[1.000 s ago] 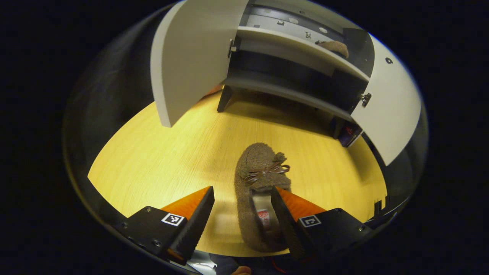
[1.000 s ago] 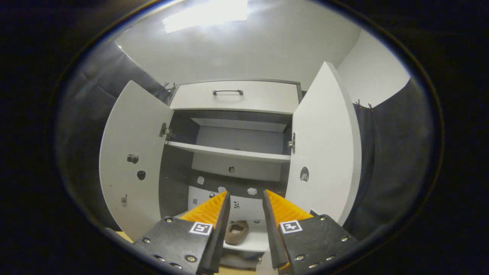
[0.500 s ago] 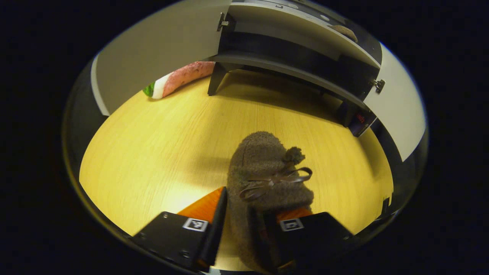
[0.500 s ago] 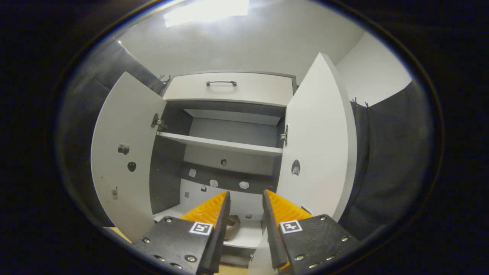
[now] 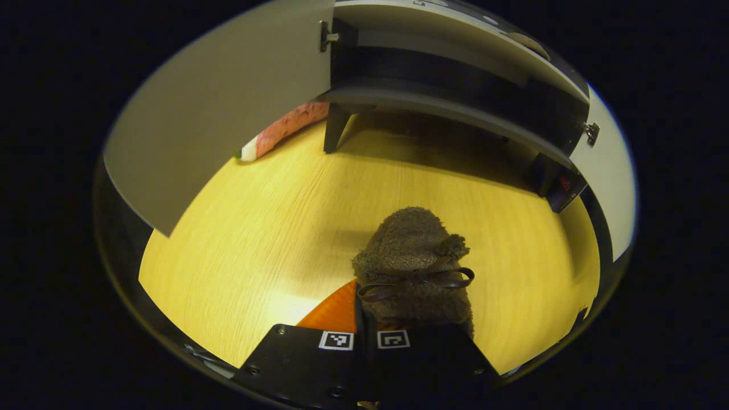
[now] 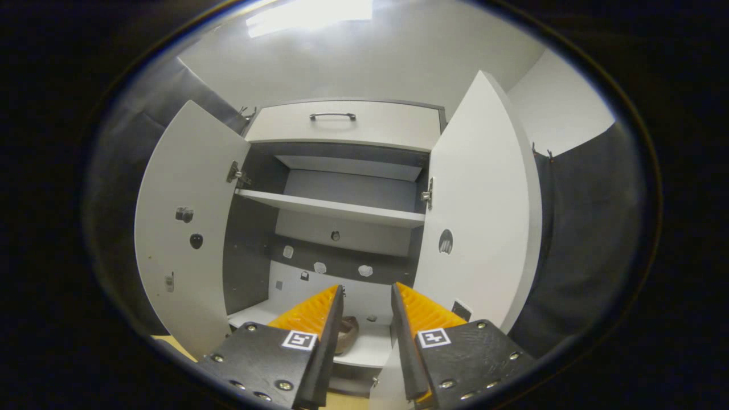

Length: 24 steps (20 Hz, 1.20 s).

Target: Grab one shoe with the right hand and put it into the shoe cabinet, grab the other shoe with the left hand and put it into the shoe cabinet; then close the right door with the right hand and the left door with the left hand.

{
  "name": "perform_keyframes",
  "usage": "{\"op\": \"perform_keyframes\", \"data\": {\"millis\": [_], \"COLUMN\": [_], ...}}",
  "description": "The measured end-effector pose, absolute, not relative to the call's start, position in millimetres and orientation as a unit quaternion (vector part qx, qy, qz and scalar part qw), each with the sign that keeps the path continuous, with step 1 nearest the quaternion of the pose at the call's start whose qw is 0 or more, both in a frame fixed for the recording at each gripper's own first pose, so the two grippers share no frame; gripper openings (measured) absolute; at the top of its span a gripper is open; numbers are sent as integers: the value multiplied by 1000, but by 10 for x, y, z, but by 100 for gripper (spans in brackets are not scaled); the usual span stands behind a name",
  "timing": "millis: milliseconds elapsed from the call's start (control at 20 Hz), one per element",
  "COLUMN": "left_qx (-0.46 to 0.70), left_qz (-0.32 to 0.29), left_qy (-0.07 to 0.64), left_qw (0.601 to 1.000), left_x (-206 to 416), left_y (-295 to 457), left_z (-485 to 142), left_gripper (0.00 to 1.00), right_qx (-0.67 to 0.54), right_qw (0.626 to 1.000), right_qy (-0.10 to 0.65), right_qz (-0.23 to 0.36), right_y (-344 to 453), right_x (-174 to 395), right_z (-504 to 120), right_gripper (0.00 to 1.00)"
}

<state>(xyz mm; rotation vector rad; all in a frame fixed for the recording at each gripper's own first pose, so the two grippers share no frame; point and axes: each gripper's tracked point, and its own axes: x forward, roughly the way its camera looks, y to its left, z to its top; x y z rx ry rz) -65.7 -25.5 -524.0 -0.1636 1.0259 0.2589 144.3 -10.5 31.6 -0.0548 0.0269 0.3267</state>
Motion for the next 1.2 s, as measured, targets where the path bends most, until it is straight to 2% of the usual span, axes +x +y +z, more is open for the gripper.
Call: {"op": "perform_keyframes", "data": {"millis": [250,300,500,650,700,800,1200], "left_qx": [-57,-53,-46,-53,-59,-67,-61], "left_qz": [101,98,89,83,79,72,71], "left_qy": [415,401,344,301,288,264,218], "left_qw": [902,909,934,949,953,959,971], "left_x": [-213,-64,319,776,939,1312,2580], "left_y": [-176,-187,-118,-115,-118,-85,128], "left_z": [-4521,-4308,-3561,-3005,-2851,-2570,-1904], "left_gripper": [1,1,1,1,1,1,1], "right_qx": [-16,-14,-1,9,12,18,19], "right_qw": [986,986,987,987,987,987,989], "right_qy": [8,7,4,6,7,6,5], "right_qz": [164,165,163,161,162,161,147], "right_y": [-116,-117,-132,-156,-146,-137,-147], "right_x": [1424,1418,1416,1433,1437,1461,1508], "right_z": [349,356,357,339,333,325,278], "right_gripper": [50,47,49,50,47,49,47]}}
